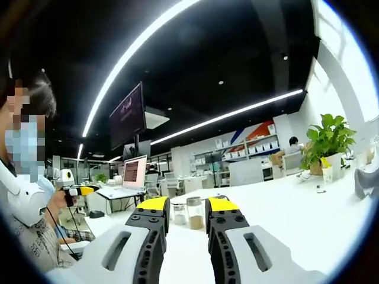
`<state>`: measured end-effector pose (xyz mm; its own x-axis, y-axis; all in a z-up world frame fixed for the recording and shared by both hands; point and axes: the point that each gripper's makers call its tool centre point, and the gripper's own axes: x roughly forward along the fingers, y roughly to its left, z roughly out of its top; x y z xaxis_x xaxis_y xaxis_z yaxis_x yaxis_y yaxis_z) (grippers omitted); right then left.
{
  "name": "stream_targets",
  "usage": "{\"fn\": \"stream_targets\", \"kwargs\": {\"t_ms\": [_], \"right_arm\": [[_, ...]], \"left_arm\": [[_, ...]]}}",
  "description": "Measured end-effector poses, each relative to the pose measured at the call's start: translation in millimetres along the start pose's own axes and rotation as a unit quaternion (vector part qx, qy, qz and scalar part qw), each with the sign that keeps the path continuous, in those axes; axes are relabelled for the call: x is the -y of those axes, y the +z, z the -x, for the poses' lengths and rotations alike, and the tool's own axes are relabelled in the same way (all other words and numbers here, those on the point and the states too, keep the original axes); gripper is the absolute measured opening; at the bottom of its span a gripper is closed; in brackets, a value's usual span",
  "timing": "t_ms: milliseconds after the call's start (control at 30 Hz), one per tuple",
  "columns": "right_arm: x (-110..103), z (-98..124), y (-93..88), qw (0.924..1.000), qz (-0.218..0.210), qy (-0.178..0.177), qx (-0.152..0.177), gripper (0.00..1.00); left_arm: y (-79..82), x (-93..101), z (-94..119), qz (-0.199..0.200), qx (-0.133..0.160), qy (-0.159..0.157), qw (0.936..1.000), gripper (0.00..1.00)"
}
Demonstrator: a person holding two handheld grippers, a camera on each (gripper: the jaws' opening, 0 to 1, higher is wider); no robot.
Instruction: Rotate the seasoning bottle until the label or dispensing opening points toward the visible target arrow and the bottle remains upright within the marked orientation range
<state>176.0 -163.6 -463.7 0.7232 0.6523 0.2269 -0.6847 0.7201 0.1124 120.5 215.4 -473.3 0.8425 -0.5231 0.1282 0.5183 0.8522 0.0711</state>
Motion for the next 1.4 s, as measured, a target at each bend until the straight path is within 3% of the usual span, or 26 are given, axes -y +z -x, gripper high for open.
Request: {"fn": "stream_targets", "kwargs": {"t_ms": [233,433,967,1200,1400], "right_arm": [[2,-6,0.0,1.0,-0.008,0.001,0.001,0.22],[-2,-27,9.2,0.9999,-0.001,0.011,0.002,0.22],[-3,-59,10.2,0.9998,0.002,0.021,-0.005,0.24],[1,-61,7.7,0.9998,0.015,0.007,-0.009,0.28],[3,-61,3.5,0.9996,0.025,-0.006,-0.015,0.29]], "left_arm": [[-3.1,-6.2,0,0.008,0.003,0.002,1.0,0.28],[-9.3,-7.9,-1,0.02,0.001,0.001,0.9998,0.28],[-2.3,-3.7,-5,0.015,0.003,-0.008,0.9998,0.27],[-6.0,-11.7,0,0.021,0.002,0.007,0.9998,0.29],[4.7,-19.4,10,0.015,0.017,0.025,0.9994,0.29]]}}
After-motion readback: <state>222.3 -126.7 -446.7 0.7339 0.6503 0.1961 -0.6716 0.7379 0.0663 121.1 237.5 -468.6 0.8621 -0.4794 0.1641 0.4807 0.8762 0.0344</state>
